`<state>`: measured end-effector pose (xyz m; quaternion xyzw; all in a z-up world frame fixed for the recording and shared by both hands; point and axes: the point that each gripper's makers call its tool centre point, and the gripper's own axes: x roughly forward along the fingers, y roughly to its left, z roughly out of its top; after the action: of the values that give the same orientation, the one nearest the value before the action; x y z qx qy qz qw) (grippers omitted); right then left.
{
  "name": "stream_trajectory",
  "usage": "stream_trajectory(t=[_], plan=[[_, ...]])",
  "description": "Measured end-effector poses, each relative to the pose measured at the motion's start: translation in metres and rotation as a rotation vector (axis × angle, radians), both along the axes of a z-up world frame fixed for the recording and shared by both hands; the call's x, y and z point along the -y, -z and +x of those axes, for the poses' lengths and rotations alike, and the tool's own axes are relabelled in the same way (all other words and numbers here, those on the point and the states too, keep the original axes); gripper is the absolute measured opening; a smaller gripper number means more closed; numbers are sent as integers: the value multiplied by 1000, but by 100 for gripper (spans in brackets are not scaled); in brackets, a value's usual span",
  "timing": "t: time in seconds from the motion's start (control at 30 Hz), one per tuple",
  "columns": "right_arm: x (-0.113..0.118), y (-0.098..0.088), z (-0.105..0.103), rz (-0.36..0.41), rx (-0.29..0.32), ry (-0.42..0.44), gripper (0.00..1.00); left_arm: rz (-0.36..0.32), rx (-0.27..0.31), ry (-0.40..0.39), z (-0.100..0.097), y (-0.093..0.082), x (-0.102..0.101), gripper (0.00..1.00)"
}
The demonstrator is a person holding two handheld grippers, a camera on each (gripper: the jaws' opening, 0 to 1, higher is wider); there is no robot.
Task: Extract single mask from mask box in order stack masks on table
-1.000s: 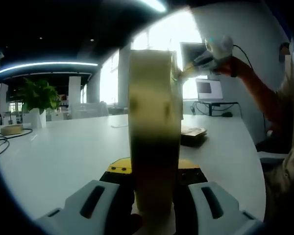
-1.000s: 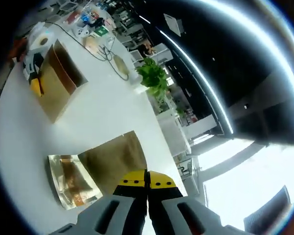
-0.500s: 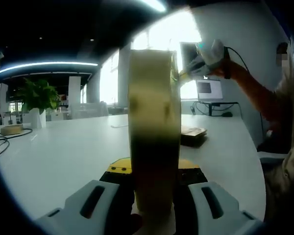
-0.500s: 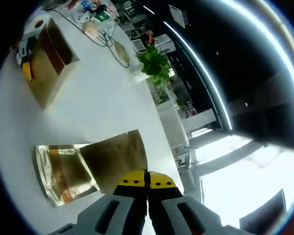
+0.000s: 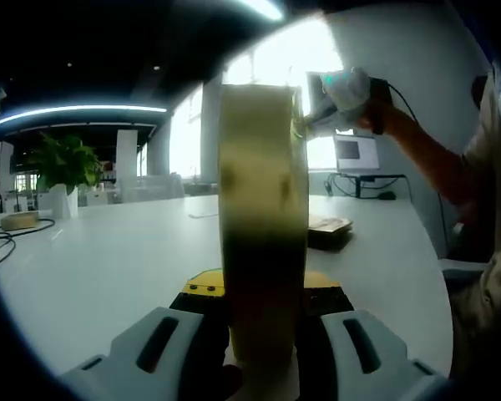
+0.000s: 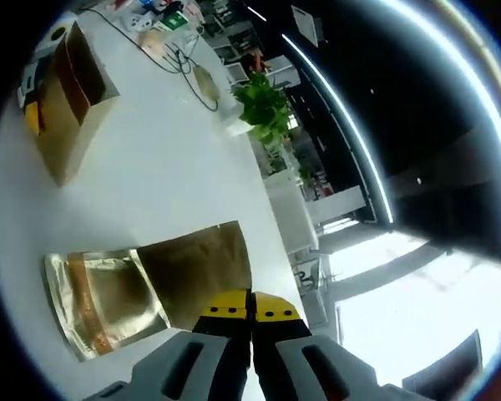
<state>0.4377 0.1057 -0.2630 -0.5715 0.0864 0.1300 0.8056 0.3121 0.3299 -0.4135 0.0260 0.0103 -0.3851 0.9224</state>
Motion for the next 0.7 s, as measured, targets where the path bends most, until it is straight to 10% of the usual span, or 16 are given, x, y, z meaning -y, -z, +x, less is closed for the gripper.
stream_trajectory(t=[0.7], plan=[[-1, 19, -10, -143, 32, 36, 0, -1, -1, 1, 0, 0, 0, 20]])
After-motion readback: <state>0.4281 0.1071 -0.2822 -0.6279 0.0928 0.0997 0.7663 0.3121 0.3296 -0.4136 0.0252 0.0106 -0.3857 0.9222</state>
